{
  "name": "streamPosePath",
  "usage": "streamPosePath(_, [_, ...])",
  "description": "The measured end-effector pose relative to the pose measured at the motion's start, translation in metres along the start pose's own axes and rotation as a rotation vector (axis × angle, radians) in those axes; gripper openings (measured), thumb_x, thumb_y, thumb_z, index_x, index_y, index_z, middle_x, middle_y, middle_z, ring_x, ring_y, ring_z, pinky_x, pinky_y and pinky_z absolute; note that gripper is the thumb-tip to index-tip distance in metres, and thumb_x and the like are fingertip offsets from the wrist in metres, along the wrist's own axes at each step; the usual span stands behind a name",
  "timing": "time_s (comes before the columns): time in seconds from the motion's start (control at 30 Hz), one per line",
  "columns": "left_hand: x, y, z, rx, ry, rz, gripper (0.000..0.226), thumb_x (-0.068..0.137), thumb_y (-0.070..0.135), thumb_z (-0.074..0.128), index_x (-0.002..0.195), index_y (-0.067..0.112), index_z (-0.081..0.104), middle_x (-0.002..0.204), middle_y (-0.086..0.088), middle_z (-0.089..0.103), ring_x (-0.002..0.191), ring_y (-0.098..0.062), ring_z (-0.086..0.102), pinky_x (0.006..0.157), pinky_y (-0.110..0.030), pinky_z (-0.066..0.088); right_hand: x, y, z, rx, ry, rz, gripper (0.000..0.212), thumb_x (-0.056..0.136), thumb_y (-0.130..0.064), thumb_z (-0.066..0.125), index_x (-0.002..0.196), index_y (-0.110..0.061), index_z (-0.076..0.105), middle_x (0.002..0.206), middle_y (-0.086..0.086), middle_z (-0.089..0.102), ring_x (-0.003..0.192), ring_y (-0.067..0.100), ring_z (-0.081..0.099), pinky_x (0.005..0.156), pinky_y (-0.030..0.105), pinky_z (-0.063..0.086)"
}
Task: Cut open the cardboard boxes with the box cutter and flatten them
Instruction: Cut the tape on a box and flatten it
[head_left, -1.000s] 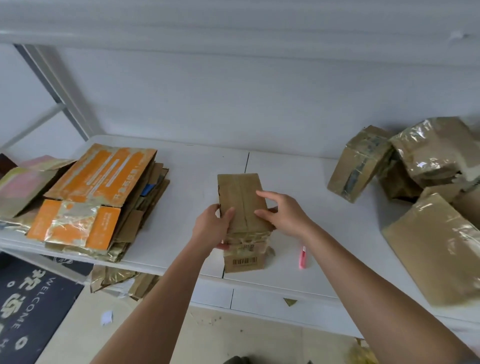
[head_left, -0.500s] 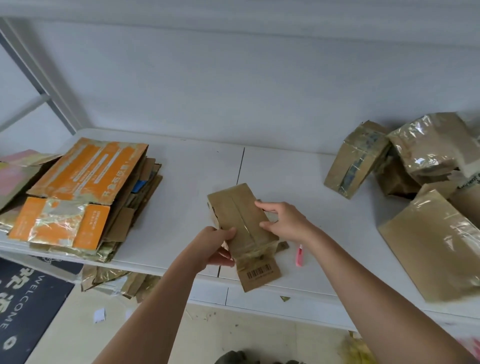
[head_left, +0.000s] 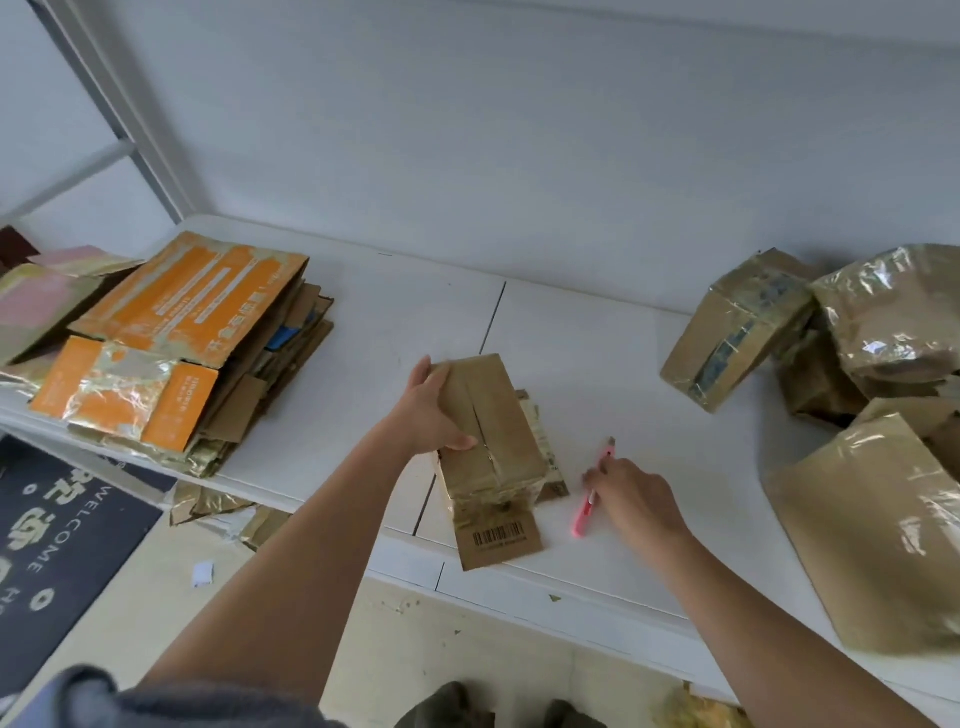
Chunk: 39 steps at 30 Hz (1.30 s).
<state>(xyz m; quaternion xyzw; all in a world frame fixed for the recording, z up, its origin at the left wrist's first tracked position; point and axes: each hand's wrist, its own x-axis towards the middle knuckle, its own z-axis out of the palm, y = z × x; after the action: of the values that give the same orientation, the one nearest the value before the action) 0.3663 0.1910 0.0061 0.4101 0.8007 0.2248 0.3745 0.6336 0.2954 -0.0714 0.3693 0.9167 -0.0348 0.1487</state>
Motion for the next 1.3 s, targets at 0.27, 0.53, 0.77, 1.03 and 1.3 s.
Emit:
streamPosePath(0.27, [-0.020,-0.014,0.018,-0.067,0.127,0.035,0.110,0.066,0.027,0.090,0.154,0.019,0.024,0.156,0.006,0.011,0.139,-0.022,0.029,0.113,-0.037,0.034,0.004,0.025,-0.020,0.349,0.538,0.133,0.014,0.089,-0.019,0.063,0.096,-0.012,0.053,0.085,0.002,0.067,0.073,0.027,0.065,0.054,0.029,0.041])
streamPosePath(0.53, [-0.042,-0.021,0.041,-0.171,0.284,0.034,0.099,0.077,0.032,0.082,0.156,0.020,0.024,0.163,0.014,0.008,0.147,-0.012,0.019,0.114,-0.029,0.022,0.036,-0.062,-0.101,1.508,0.633,-0.065,0.018,0.098,-0.003,0.052,0.090,-0.019,0.055,0.071,0.006,0.061,0.060,0.011,0.061,0.054,0.030,0.054])
streamPosePath(0.77, [-0.052,-0.033,0.029,-0.102,0.263,0.016,0.092,0.081,0.044,0.076,0.155,0.026,0.025,0.163,0.015,0.008,0.147,-0.017,0.023,0.114,-0.036,0.027,0.057,-0.108,-0.101,1.495,0.488,-0.150,0.011,0.095,-0.007,0.062,0.085,-0.011,0.057,0.082,0.011,0.070,0.070,0.014,0.069,0.065,0.026,0.056])
streamPosePath(1.03, [-0.053,-0.026,0.031,-0.111,0.207,0.047,0.079,0.089,0.036,0.070,0.155,0.028,0.026,0.163,0.018,0.002,0.142,-0.019,0.035,0.111,-0.036,0.037,0.062,-0.104,-0.081,1.145,0.519,-0.239,0.017,0.097,-0.008,0.057,0.085,-0.001,0.047,0.073,0.009,0.064,0.074,0.013,0.067,0.058,0.025,0.050])
streamPosePath(1.3, [-0.051,-0.029,0.029,-0.126,0.176,0.061,0.077,0.090,0.034,0.069,0.155,0.028,0.027,0.163,0.018,0.002,0.146,-0.015,0.026,0.112,-0.042,0.037,0.064,-0.105,-0.079,1.061,0.465,-0.262,0.014,0.098,-0.006,0.054,0.086,-0.007,0.047,0.078,-0.012,0.062,0.074,-0.013,0.061,0.059,0.005,0.040])
